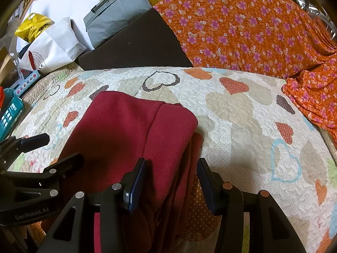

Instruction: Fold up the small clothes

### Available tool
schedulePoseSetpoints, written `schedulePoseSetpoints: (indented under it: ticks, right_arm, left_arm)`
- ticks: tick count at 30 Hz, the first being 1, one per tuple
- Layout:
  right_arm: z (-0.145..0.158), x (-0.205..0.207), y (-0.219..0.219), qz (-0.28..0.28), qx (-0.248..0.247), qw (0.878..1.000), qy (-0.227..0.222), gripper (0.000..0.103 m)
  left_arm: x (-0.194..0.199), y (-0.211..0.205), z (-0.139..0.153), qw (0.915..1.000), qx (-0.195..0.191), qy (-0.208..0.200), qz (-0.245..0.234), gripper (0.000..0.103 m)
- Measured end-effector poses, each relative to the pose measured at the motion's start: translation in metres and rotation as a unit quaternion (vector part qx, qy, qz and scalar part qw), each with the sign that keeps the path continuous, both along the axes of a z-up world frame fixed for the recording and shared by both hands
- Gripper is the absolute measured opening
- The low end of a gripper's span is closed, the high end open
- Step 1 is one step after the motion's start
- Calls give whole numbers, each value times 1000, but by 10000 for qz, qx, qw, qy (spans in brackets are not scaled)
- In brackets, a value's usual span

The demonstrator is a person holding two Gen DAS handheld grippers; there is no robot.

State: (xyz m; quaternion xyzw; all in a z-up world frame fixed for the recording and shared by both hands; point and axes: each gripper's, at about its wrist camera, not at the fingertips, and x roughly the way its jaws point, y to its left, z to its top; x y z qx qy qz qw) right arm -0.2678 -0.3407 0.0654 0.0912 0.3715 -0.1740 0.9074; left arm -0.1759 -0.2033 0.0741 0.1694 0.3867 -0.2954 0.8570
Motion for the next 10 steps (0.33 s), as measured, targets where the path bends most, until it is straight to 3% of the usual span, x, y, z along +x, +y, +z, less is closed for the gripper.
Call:
schedulePoseSetpoints:
  ticks: [10]
  right_arm:
    - [1,-1,-1,21,-7,10000,21,48]
  left_arm:
    - [-1,0,5,9998,-114,-118,-132,87]
